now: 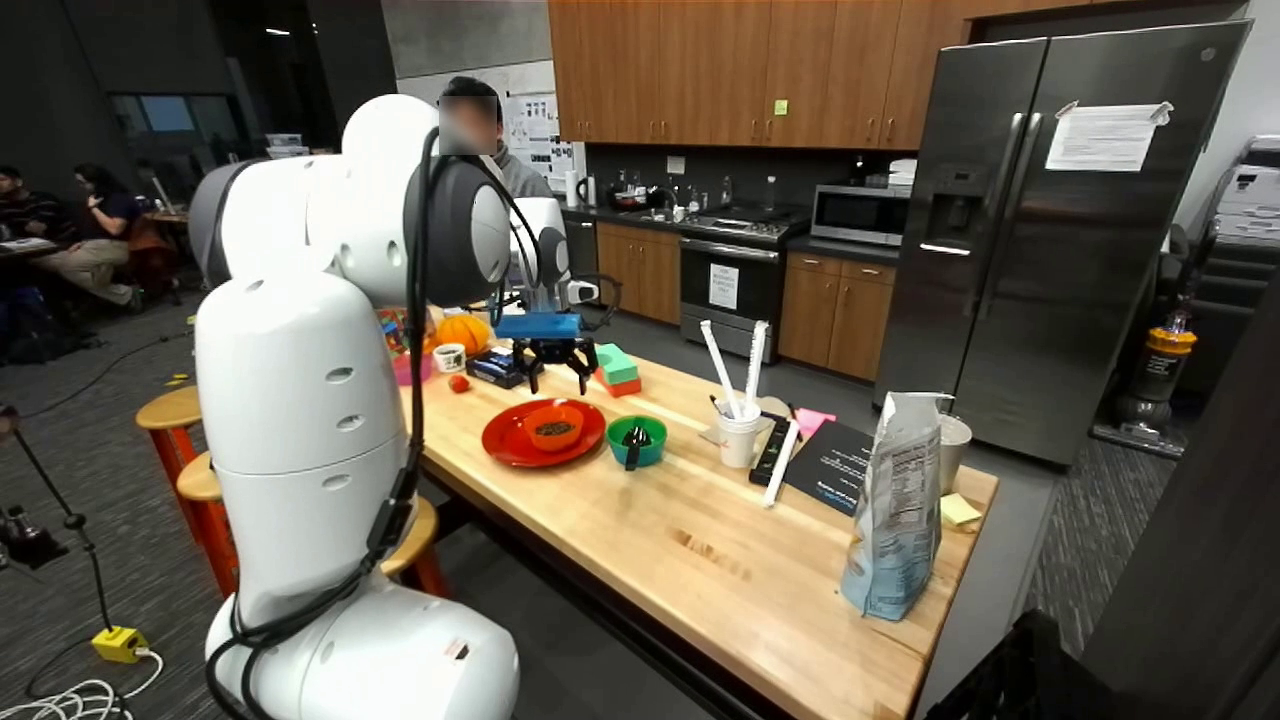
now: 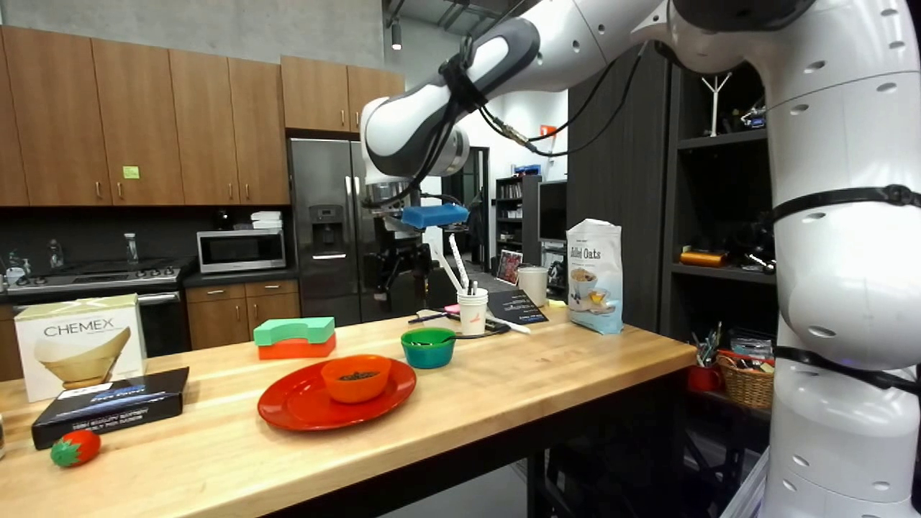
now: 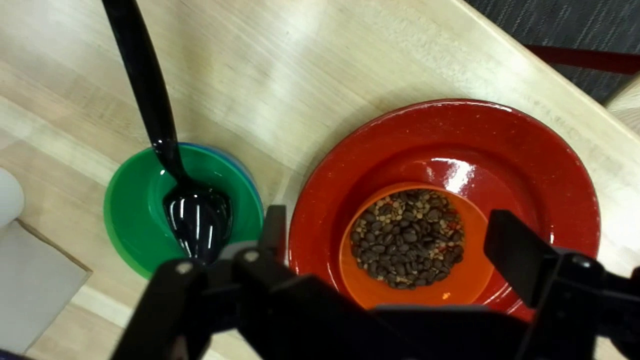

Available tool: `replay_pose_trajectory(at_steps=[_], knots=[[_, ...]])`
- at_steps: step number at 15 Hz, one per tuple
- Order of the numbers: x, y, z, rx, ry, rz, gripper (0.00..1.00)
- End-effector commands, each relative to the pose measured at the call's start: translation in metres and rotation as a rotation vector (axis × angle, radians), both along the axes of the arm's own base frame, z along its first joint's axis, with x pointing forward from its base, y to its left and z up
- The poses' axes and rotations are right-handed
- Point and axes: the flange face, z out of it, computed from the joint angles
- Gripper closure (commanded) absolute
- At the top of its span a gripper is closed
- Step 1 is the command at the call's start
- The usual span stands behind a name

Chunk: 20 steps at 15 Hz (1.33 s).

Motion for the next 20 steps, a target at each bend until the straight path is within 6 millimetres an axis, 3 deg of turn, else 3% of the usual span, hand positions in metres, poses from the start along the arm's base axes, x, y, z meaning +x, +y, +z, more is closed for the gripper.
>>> replay_pose_trajectory(at_steps=[1,14,18,20], knots=[[-0.013,-0.009,0.001,-0.054,-0.034,-0.065,0.00],[-0.083,-0.023,-0.002,-0.185,-0.129,-0.219,0.00],[-0.089,-0.024,0.001,-0.129,-0.165,-0.245,0.00],[-0.082,-0.021,-0.003,-0.146,-0.140,-0.224,0.00]])
